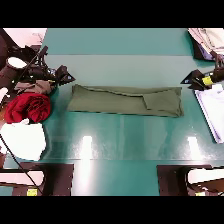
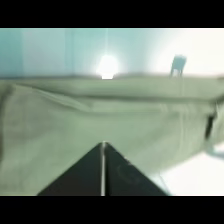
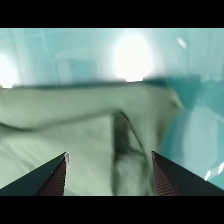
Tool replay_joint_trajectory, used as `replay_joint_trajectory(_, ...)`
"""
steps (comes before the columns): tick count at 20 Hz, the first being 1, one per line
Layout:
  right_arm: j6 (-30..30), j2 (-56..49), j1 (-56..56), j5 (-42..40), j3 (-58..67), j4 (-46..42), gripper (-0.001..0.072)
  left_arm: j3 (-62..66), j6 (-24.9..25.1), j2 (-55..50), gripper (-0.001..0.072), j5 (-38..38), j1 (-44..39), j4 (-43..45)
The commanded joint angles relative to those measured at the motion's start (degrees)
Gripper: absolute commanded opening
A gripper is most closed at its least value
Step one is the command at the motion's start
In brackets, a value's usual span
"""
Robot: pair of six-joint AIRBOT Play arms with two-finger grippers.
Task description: Fold the shirts.
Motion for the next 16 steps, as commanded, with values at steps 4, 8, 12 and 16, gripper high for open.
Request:
replay_joint_trajectory(4, -9.81, -0.85, -6.88, 4.22, -11.69, 6.25, 0.0719, 1.11, 3.54, -0.07, 0.0027, -5.29, -6.69, -0.48)
replay_joint_trajectory(8, -14.6, -4.35, -6.64, 2.75, -13.75, 12.17, 0.0718, 1.11, 3.52, -0.07, 0.0026, -2.14, -12.37, -0.39)
replay_joint_trajectory(12, -15.37, -7.54, -3.98, 1.46, -11.85, 12.24, 0.0708, 1.11, 3.43, -0.07, 0.0026, -1.75, -14.86, -0.35)
replay_joint_trajectory(16, -15.43, -8.79, -1.7, 0.72, -9.35, 12.33, 0.0294, 1.11, 2.93, -0.09, 0.0026, -1.7, -15.87, -0.33)
